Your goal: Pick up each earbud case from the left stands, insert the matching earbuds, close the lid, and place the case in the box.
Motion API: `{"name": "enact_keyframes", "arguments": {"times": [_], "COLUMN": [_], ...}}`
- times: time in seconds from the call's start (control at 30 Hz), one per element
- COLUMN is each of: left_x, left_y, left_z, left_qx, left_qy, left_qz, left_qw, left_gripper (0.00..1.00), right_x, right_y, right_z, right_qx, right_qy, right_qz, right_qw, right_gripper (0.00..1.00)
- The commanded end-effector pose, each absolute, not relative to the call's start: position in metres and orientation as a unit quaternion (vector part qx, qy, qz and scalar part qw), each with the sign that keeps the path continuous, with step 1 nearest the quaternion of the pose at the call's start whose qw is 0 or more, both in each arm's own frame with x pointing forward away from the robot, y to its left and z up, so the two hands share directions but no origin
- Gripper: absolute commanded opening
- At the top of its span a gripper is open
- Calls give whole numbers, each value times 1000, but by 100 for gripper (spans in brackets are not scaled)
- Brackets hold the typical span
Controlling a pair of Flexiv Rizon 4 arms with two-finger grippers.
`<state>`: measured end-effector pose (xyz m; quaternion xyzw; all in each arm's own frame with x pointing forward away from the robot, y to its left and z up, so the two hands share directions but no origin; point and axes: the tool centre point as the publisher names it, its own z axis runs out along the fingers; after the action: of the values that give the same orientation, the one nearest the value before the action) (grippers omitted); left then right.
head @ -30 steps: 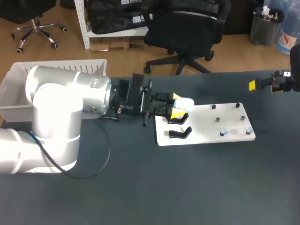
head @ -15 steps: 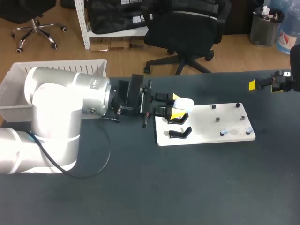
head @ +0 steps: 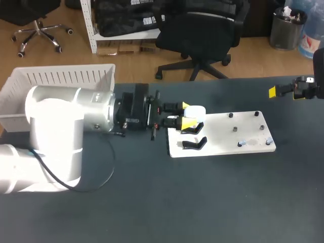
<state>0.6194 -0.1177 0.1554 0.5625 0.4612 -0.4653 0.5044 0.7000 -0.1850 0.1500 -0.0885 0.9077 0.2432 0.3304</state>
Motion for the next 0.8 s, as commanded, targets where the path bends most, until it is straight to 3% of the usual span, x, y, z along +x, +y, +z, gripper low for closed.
{"name": "enact_keyframes", "arguments": {"times": [0.03,0.27,0.8], "left_x": [613,619,638], "left_y": [-113,-115,-106], "left_z": [153,158,154], "left_qx": [555,555,559], "left_qy": [459,454,467], "left_qz": [-469,-477,-473], "left_qw": [511,509,495], "left_gripper": [0,0,0], "right_x": [700,700,641], "right_y": [-185,-185,-90], "right_z": [150,150,177], "right_qx": [-88,-88,-215], "right_qy": [908,908,876], "right_qz": [243,243,269], "right_qw": [330,330,337], "right_gripper": [100,100,100]}}
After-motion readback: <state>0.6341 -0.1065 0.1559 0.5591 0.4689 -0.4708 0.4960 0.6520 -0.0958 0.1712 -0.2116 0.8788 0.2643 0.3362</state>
